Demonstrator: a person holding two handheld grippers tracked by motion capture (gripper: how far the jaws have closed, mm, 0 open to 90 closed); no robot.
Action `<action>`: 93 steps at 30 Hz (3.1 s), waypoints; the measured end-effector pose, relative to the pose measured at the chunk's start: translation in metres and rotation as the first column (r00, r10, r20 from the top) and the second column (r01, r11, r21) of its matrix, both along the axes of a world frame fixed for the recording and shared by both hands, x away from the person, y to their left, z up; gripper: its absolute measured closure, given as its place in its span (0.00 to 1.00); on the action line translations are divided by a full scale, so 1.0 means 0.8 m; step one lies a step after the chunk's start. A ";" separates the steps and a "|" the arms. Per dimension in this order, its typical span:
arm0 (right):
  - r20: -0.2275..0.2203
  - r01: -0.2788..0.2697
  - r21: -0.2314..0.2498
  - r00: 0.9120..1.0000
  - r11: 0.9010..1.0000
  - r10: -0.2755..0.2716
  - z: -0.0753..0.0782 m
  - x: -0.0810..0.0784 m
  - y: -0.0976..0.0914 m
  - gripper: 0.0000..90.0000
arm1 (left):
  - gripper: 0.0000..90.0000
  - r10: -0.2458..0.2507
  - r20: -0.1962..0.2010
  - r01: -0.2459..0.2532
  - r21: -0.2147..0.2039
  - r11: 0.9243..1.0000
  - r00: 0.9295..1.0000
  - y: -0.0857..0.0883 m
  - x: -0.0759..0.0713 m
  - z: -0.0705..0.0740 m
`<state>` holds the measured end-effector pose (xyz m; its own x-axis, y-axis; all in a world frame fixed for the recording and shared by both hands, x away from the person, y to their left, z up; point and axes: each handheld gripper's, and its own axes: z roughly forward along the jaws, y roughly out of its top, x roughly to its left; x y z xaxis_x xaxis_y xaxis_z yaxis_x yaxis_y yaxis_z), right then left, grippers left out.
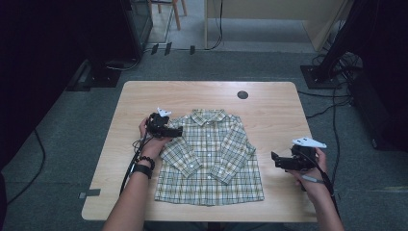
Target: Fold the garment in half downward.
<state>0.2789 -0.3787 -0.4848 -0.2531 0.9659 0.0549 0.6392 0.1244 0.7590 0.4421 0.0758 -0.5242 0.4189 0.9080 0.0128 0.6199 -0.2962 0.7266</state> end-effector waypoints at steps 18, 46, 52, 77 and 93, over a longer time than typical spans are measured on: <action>0.005 -0.074 -0.015 0.997 0.997 0.074 0.007 0.080 0.058 0.04 | 0.01 -0.005 0.000 0.005 -0.001 1.000 1.000 0.000 0.000 0.000; -0.037 -0.082 -0.031 0.996 0.996 0.081 -0.027 0.180 0.121 0.11 | 0.01 -0.006 0.001 0.006 -0.002 1.000 1.000 0.000 0.000 0.000; -0.021 -0.086 -0.020 0.996 0.996 0.085 -0.038 0.186 0.135 0.27 | 0.02 -0.011 0.003 0.011 -0.003 1.000 1.000 0.000 0.000 0.000; 0.099 -0.130 0.073 0.988 0.989 0.122 0.015 0.162 0.122 0.97 | 0.98 -0.129 0.059 0.141 -0.296 0.945 0.990 0.033 -0.023 0.065; 0.193 -0.239 0.063 0.955 0.969 0.223 0.061 -0.001 0.100 0.97 | 0.96 -0.301 0.145 0.333 -0.332 0.883 0.942 0.059 -0.144 0.097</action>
